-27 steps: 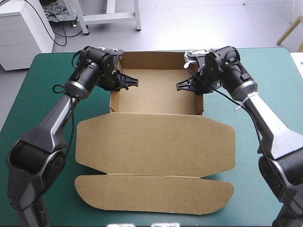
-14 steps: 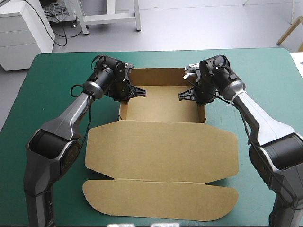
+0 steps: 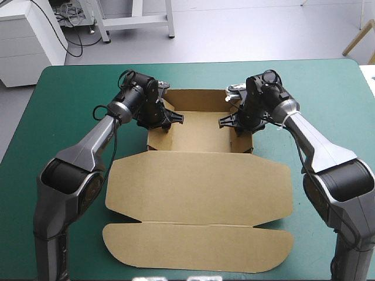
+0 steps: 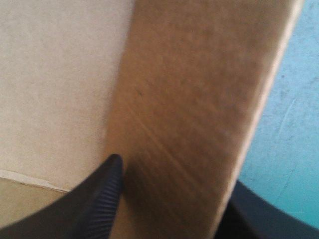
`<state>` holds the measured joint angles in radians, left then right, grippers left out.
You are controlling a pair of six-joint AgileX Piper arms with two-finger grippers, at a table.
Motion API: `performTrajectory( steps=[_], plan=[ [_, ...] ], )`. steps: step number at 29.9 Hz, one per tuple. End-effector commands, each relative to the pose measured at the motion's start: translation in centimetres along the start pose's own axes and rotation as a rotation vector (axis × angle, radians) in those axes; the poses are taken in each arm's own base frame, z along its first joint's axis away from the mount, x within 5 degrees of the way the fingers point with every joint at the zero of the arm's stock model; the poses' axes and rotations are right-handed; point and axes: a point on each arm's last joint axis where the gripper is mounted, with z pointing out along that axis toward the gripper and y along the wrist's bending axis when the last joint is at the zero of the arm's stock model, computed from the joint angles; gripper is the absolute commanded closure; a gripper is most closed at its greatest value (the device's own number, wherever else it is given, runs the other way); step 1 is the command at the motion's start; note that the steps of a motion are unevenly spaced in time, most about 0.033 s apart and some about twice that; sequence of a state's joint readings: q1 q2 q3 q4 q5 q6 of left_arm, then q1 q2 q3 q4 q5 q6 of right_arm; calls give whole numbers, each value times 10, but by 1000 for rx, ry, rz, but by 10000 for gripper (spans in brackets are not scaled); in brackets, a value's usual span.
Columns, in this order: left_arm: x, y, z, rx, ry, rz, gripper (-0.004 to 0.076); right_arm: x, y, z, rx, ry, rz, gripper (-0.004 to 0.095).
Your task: Fold the box
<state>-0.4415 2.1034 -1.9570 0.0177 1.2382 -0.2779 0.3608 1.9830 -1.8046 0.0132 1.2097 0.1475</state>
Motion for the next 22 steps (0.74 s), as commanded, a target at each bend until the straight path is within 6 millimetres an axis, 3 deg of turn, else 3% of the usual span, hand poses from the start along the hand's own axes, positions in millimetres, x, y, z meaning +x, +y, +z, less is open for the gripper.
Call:
performTrajectory(
  steps=[1, 2, 4, 9, 12, 17, 22],
  plan=[
    [4, -2, -38, 18, -35, 4, 159, -1, 1, -31, -17, -84, -18, 113],
    [4, -2, -38, 18, -35, 1, 160, -2, 1, -31, -17, -86, -20, 33],
    [4, -2, -38, 18, -35, 1, 161, -2, 0, -31, -10, -87, -19, -32],
    [2, -1, -42, 21, -47, -1, 162, -4, -1, -35, -2, -104, -4, -11],
    [-5, 1, -55, 33, -100, -11, 162, -10, -2, -49, -35, -149, 22, -10],
    [-15, 9, -102, 58, -244, -28, 162, -13, -5, -101, -85, -294, 33, -10],
    [-8, 28, -155, 49, -377, -30, 162, 6, -12, -157, -67, -423, 16, -10]
  ],
)
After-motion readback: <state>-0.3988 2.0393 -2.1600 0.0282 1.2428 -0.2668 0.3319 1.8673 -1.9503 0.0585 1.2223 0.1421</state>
